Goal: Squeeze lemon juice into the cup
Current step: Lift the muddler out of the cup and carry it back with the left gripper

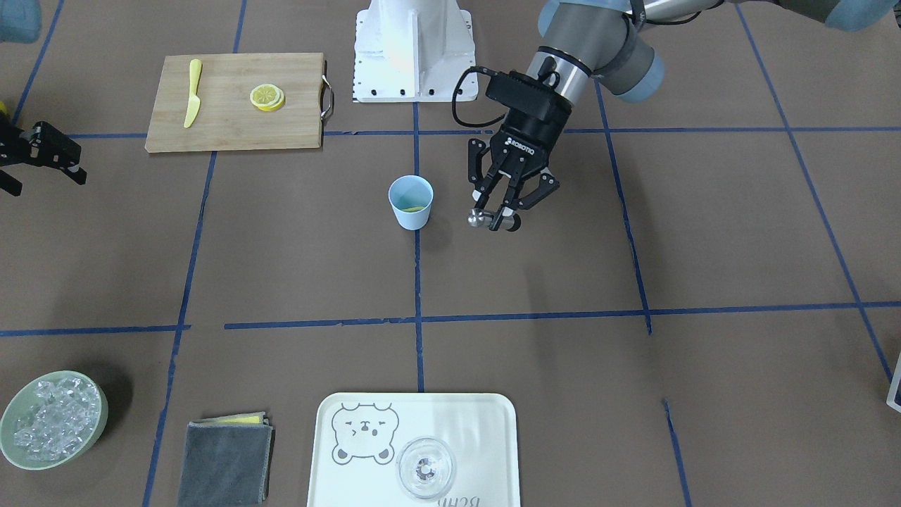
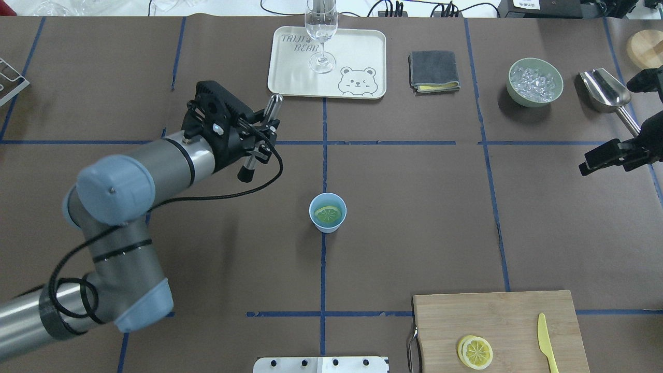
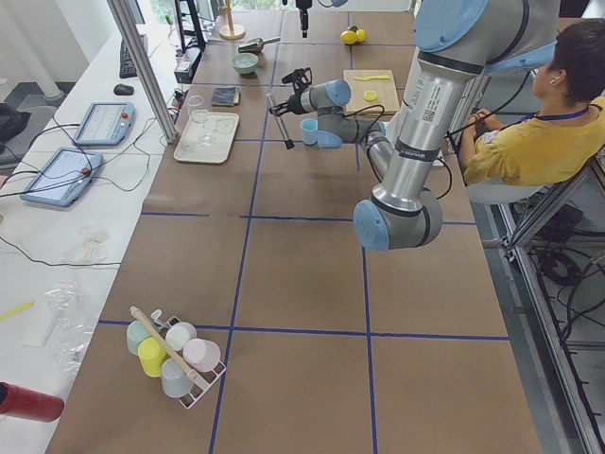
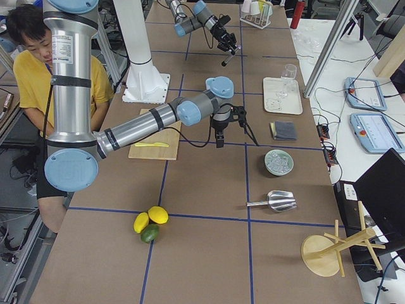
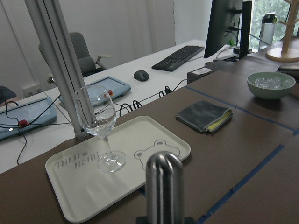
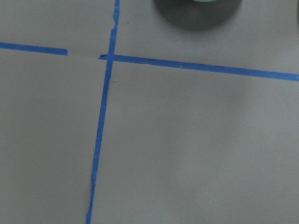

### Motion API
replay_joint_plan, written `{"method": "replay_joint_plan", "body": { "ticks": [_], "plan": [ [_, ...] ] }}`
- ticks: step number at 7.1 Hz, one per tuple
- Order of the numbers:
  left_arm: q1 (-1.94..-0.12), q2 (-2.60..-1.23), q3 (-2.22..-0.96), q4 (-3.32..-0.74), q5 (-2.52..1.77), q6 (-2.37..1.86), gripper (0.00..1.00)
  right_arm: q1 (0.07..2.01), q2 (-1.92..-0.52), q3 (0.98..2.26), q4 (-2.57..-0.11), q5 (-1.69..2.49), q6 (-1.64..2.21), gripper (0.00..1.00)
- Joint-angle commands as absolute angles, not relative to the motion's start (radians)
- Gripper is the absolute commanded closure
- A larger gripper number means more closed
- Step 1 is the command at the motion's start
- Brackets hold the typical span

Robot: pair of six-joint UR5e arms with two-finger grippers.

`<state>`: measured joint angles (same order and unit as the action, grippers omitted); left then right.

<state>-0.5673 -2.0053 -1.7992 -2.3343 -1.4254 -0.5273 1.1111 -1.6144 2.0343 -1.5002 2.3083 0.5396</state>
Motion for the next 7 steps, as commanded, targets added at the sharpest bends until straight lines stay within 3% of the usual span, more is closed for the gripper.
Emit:
{"method": "replay_joint_plan", "body": {
  "ticks": [1, 5, 7],
  "plan": [
    [-0.771, -1.959, -1.779, -2.123, -1.775, -0.538, 1.0, 1.112, -1.617, 2.034, -1.5, 2.307, 0.538, 0.0],
    [-0.882, -1.781, -1.801, -1.817, -1.957, -0.528, 1.0, 1.114, -1.617, 2.039, -1.499, 2.304, 0.538, 0.0],
    [-0.971, -1.758, -1.758, -1.735, -2.07, -0.502, 1.0, 1.114, -1.626, 2.057, -1.499, 2.303, 0.54, 0.0]
  ]
}}
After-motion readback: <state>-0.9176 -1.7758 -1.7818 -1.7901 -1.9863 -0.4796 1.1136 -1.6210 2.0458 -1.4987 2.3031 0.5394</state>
